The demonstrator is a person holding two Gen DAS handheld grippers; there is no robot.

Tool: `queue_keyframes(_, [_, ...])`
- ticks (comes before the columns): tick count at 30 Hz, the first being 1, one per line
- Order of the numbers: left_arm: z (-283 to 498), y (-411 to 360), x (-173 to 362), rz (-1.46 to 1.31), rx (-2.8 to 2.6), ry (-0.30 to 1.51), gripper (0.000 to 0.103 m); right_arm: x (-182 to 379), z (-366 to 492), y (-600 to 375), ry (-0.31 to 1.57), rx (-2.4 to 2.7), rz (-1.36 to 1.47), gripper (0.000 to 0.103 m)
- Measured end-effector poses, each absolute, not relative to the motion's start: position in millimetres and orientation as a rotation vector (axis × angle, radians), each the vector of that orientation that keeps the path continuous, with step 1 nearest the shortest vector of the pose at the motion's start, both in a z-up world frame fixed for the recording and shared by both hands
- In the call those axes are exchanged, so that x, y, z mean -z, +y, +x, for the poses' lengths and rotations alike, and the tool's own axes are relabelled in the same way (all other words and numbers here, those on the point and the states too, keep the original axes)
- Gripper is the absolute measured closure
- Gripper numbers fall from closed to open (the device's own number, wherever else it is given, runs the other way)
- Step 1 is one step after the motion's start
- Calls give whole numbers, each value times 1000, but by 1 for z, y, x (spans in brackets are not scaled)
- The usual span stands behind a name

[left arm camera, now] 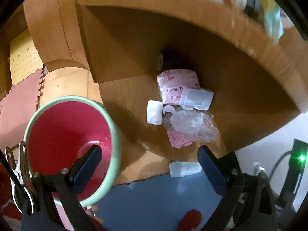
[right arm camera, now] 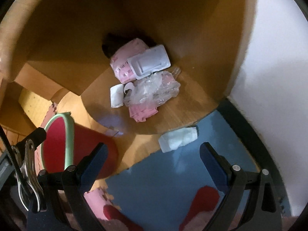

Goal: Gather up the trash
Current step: 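Move both grippers toward the trash on the lower shelf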

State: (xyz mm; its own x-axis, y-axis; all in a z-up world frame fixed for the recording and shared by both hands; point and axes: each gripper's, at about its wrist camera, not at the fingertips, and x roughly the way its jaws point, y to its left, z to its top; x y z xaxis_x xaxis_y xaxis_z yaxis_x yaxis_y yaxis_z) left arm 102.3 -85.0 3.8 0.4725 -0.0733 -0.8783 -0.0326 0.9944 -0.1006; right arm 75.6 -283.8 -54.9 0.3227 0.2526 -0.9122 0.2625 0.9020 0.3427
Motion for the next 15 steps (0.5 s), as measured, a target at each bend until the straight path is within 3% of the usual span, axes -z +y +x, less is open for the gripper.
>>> queue_keyframes(2, [108, -95, 6, -53, 25, 1075, 14, 70, 85, -278, 1271, 2, 515, 5])
queue_keyframes(3, [111, -99, 11, -25, 20, 1075, 15, 77, 91, -276, 1272, 12, 515, 9])
queue_keyframes(8, [133, -110, 40, 23, 25, 1101, 24, 102, 117, -279, 1239, 32, 563, 9])
queue_keyframes(15, [179, -124, 74, 8, 19, 1117, 27, 133, 148, -295, 1203, 84, 676, 9])
